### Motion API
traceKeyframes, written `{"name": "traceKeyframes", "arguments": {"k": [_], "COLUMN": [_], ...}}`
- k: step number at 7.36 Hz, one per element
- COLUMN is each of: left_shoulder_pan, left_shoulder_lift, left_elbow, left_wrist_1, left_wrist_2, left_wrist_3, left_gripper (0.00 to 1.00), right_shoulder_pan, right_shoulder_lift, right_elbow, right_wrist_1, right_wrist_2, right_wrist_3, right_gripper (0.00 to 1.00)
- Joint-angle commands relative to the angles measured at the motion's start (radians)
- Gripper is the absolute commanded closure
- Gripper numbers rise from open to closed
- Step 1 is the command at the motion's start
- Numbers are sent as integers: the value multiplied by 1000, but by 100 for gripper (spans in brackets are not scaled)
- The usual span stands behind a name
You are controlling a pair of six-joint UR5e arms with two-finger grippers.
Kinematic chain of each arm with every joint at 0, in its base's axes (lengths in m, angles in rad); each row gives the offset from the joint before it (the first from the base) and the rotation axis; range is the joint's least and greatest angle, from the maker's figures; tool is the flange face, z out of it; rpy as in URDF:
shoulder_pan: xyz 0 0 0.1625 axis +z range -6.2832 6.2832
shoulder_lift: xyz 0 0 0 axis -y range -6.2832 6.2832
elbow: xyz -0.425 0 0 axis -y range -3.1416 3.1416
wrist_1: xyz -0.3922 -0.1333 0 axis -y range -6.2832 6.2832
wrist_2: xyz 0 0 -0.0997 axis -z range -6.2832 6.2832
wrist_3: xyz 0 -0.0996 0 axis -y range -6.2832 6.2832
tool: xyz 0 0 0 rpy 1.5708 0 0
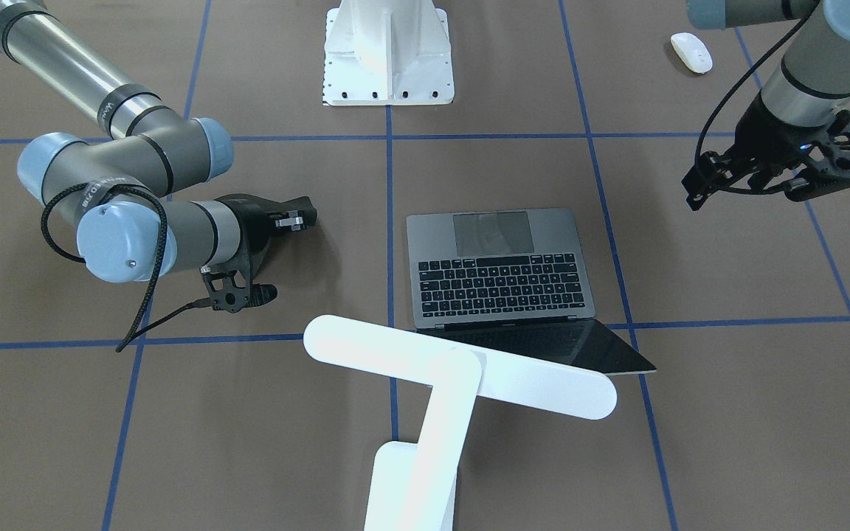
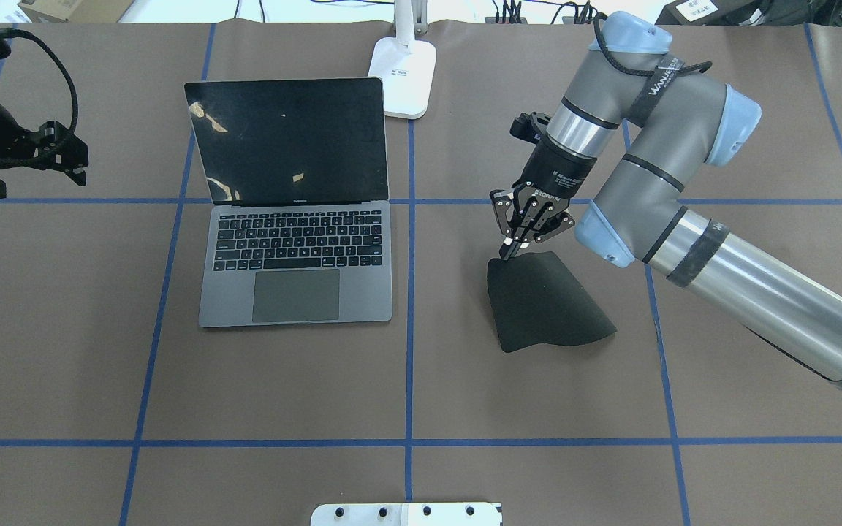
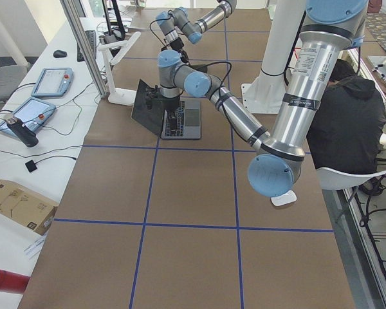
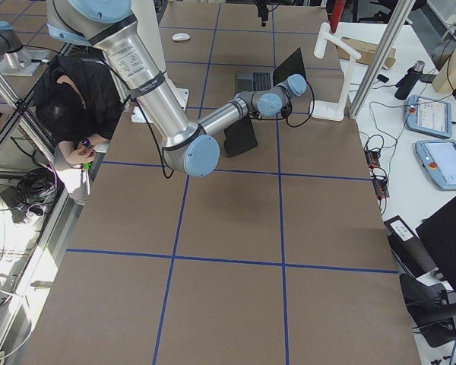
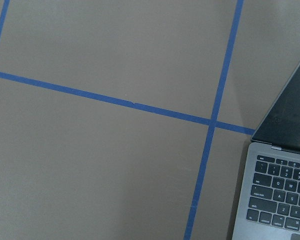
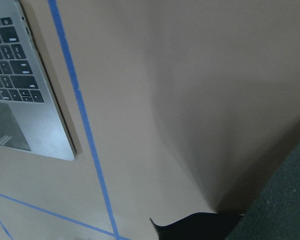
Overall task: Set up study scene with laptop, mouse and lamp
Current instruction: 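Carry the black mouse pad with the right gripper toward the laptop, then lower the black mouse pad flat onto the table beside the laptop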
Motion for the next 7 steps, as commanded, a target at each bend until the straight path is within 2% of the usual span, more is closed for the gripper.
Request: {"name": "traceKeyframes", "arguments": {"k": [1, 5, 7], "left_shoulder_pan": [0, 0, 0], "left_shoulder_lift": [0, 1, 1], "left_elbow": [7, 11, 11], "left_wrist_1": [-2, -2, -2], "left_wrist_2": [0, 0, 0], "left_wrist_3": [0, -4, -5], "left_gripper": [0, 0, 0], "right_shoulder_pan": [-9, -14, -14], "right_shoulder_lift": [56, 138, 138], "right_elbow": [-91, -203, -206], "right_wrist_1": [40, 43, 43], "right_wrist_2": [-25, -31, -33], "right_wrist_3": [1, 5, 48], "right_gripper": [100, 100, 100]}}
